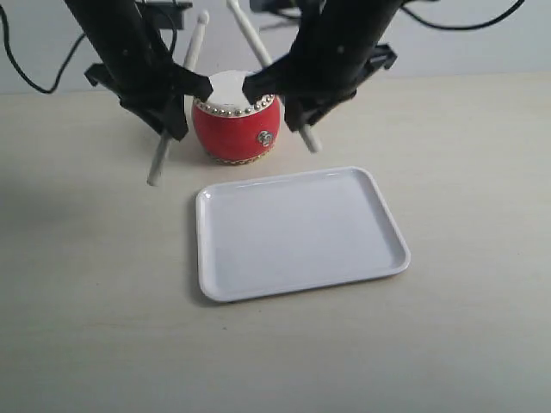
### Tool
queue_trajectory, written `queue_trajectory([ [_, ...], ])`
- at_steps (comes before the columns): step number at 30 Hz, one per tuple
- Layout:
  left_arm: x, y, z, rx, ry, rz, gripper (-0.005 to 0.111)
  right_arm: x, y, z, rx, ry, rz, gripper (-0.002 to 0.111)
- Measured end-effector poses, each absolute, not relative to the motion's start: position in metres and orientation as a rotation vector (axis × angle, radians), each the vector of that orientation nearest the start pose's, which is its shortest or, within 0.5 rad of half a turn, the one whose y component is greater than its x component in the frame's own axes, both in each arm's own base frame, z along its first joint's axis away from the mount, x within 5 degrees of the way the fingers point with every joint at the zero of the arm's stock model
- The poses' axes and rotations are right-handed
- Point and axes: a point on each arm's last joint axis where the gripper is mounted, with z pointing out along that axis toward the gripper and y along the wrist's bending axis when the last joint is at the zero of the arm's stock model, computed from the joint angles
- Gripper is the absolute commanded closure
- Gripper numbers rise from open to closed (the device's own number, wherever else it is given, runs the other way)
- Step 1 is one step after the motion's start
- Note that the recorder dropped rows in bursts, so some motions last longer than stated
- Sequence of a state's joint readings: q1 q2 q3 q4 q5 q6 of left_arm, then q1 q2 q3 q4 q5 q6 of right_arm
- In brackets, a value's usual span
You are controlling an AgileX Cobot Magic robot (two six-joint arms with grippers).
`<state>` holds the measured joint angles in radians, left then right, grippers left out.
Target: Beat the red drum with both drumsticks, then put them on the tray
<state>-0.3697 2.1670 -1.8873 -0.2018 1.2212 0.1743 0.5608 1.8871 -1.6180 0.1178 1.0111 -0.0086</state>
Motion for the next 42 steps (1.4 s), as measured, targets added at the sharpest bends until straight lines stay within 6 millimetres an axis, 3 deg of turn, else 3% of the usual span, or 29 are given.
queue_trajectory([
  [1,0.422,-0.184,0.195,0.719,2.957,-0.344,0.107,0.335,0.22,0.298,-0.71,2.616,0.307,0.108],
  [2,0.424,-0.187,0.178,0.711,2.996,-0.371,0.107,0.332,0.217,0.309,-0.706,2.574,0.302,0.108],
  [4,0.424,-0.189,0.161,0.689,3.042,-0.398,0.107,0.332,0.215,0.314,-0.705,2.544,0.291,0.108],
  [6,0.424,-0.19,0.168,0.674,3.03,-0.423,0.107,0.343,0.221,0.287,-0.725,2.604,0.254,0.108],
  [9,0.42,-0.188,0.195,0.674,2.971,-0.424,0.107,0.362,0.232,0.216,-0.757,2.763,0.189,0.108],
  [12,0.416,-0.185,0.221,0.678,2.91,-0.411,0.107,0.367,0.237,0.167,-0.776,2.887,0.162,0.108],
  [14,0.413,-0.183,0.237,0.682,2.873,-0.394,0.107,0.365,0.239,0.152,-0.764,2.947,0.186,0.108],
  [16,0.411,-0.181,0.247,0.695,2.847,-0.382,0.107,0.364,0.241,0.153,-0.743,2.961,0.225,0.108],
  [18,0.411,-0.18,0.249,0.705,2.841,-0.355,0.107,0.362,0.241,0.164,-0.732,2.943,0.251,0.108],
  [21,0.415,-0.18,0.235,0.721,2.868,-0.323,0.107,0.358,0.239,0.197,-0.717,2.874,0.29,0.108],
  [28,0.426,-0.184,0.155,0.738,3.043,-0.305,0.107,0.329,0.22,0.309,-0.69,2.592,0.365,0.108],
  [31,0.427,-0.184,0.148,0.738,3.059,-0.308,0.107,0.323,0.213,0.332,-0.688,2.506,0.344,0.108],
  [33,0.427,-0.185,0.148,0.739,3.059,-0.314,0.107,0.325,0.212,0.332,-0.691,2.485,0.32,0.108],
  [36,0.426,-0.185,0.152,0.741,3.049,-0.315,0.107,0.339,0.22,0.302,-0.705,2.553,0.299,0.108],
  [38,0.425,-0.184,0.171,0.725,3.012,-0.32,0.107,0.353,0.229,0.26,-0.729,2.647,0.259,0.108],
  [40,0.419,-0.182,0.215,0.707,2.919,-0.33,0.107,0.367,0.237,0.191,-0.763,2.8,0.204,0.108],
  [42,0.411,-0.179,0.248,0.7,2.845,-0.337,0.107,0.37,0.239,0.156,-0.78,2.877,0.174,0.108],
])
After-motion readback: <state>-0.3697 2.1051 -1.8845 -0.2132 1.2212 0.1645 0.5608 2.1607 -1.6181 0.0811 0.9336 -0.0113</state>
